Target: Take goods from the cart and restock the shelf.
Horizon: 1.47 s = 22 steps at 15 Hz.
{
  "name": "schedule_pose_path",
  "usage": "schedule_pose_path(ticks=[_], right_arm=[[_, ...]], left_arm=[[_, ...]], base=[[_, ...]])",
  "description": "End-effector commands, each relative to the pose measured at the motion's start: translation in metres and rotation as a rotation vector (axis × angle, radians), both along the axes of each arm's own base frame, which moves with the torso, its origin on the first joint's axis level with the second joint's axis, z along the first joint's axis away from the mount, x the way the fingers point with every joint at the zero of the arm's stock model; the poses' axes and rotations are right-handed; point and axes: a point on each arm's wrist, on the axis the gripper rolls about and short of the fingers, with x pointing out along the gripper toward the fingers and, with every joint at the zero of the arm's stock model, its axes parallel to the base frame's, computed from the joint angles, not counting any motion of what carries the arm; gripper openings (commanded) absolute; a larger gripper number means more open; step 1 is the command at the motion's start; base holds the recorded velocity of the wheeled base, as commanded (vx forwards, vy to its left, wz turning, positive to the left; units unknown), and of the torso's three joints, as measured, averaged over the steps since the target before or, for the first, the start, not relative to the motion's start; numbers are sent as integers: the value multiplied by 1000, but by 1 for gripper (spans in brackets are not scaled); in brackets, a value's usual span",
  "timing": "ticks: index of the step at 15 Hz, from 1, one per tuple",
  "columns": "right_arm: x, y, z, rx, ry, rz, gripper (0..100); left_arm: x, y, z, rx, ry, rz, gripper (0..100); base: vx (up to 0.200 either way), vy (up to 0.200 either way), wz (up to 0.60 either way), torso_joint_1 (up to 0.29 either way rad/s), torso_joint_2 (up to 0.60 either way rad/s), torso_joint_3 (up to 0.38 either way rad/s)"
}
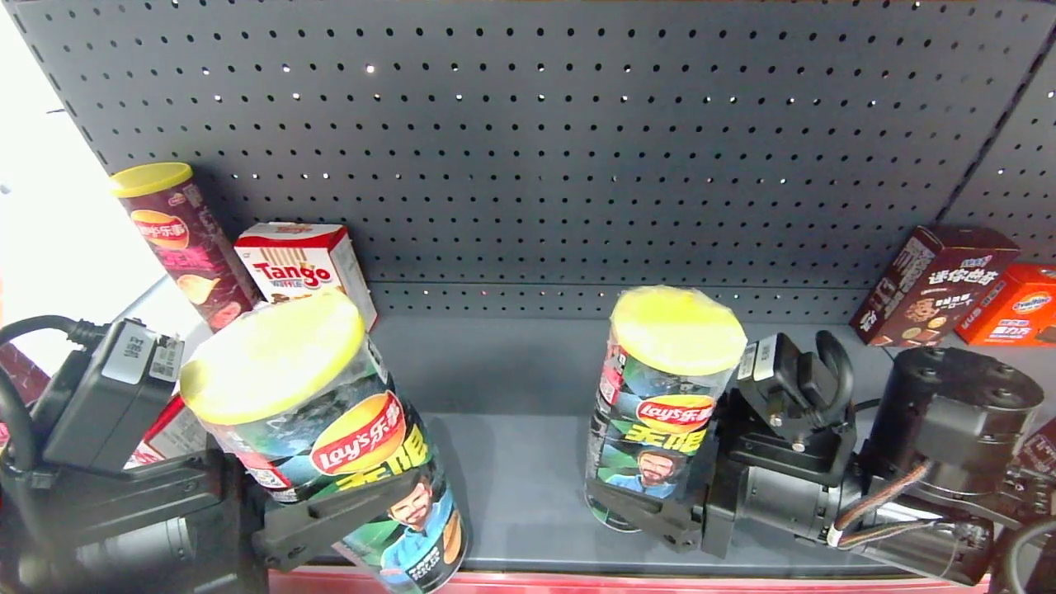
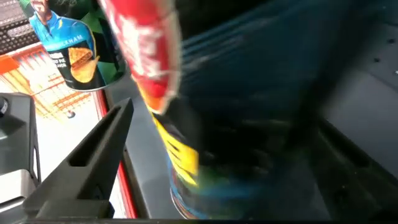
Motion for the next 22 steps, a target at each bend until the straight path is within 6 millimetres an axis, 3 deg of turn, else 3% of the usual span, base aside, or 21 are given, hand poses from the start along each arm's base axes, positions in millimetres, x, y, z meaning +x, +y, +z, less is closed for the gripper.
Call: schedule_pose_path(ticks=[1,3,7,13,16,17,19,22], right_arm=[[-10,-15,9,23,-28,-26,100],[-23,-36,17,47,-56,-60,100],[-68,-76,34,122,-147,-84,100],[-131,-134,78,226,-237,-377,100],[-180,-173,57,221,-217,-507,100],[-188,-179,50,209,-207,-511,100],[-212,-197,18,171,-142,-521,100],[-227,-206,-35,162,-104,-592,100]], left_arm=[[0,0,1,-2,-3,-1,0],[0,0,1,-2,-4,-1,0],[0,-1,2,-4,-10,-2,0],[-4,2,1,-6,-12,2,0],[-6,3,5,-15,-31,-1,0],[-6,3,5,-14,-30,-1,0],[-8,4,3,-9,-33,-3,0],[-10,4,6,-16,-42,-9,0]], base=[[0,0,0,0,0,0],[0,0,0,0,0,0],[0,0,0,0,0,0],[0,0,0,0,0,0],[0,0,0,0,0,0],[0,0,0,0,0,0],[0,0,0,0,0,0],[0,0,0,0,0,0]])
